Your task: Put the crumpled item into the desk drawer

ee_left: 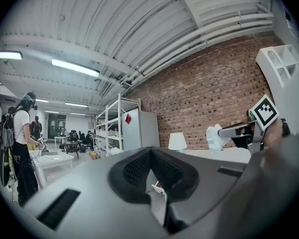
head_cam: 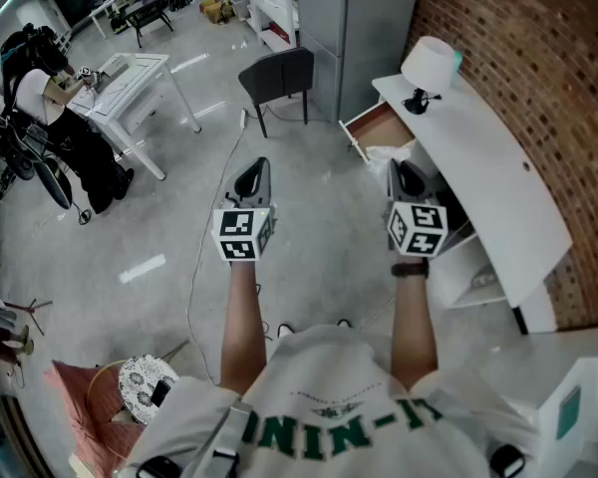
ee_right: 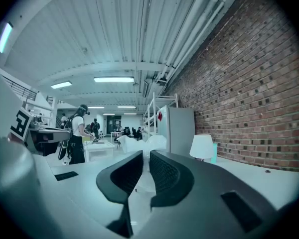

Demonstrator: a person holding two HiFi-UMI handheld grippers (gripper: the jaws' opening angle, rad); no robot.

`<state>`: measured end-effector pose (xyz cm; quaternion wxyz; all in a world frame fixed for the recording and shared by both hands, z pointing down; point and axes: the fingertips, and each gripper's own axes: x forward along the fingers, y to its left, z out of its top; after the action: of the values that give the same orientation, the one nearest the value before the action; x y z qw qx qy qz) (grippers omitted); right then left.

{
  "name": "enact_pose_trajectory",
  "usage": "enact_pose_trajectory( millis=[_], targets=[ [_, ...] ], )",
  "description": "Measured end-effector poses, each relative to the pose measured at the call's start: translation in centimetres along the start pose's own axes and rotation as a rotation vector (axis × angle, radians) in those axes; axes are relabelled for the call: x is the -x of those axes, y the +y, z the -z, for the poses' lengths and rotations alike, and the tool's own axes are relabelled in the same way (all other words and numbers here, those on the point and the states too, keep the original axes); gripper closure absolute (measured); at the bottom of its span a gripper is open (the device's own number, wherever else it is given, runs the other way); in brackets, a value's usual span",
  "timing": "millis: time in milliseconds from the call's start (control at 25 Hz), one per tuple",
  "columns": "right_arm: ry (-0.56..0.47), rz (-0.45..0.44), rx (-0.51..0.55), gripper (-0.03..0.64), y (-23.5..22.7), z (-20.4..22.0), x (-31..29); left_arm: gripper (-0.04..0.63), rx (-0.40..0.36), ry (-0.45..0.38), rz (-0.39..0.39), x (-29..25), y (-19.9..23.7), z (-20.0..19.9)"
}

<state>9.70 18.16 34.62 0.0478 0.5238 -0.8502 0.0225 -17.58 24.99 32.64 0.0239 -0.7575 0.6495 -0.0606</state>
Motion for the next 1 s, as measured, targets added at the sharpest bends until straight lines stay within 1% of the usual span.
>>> enact_pose_trajectory(
  millis=[120, 240, 520, 680, 760, 1000],
  targets=[
    [-0.035, -0.01, 0.042, 0.577, 0.1, -1.4, 0.7, 0.603, 0.012, 0.0, -0.005, -0.2, -1.4, 0.0],
    [-0.049, -0.028, 0.042, 0.577, -0.5, -2.0, 0.8, 0.603, 0.017, 0.01, -0.018, -0.7, -2.6, 0.0],
    [-0.039, -0.089, 0.04, 0.577, -3.1, -1.3, 0.4, 0.603, 0.022, 0.028, -0.055, -2.0, -5.5, 0.0],
    [-0.038, -0.109, 0.046, 0.577, -4.5, -0.8, 0.7, 0.603, 0.014, 0.018, -0.056, -2.5, -8.0, -0.3],
    [-0.025, -0.111, 0.029, 0.577, -5.0, -0.2, 0.5, 0.603, 0.005, 0.014, -0.054, -2.6, -8.9, -0.4],
    [-0.005, -0.134, -0.011, 0.577, -5.1, 1.5, -1.2, 0.603, -0.029, 0.044, -0.044, -3.5, -9.7, 0.4]
  ],
)
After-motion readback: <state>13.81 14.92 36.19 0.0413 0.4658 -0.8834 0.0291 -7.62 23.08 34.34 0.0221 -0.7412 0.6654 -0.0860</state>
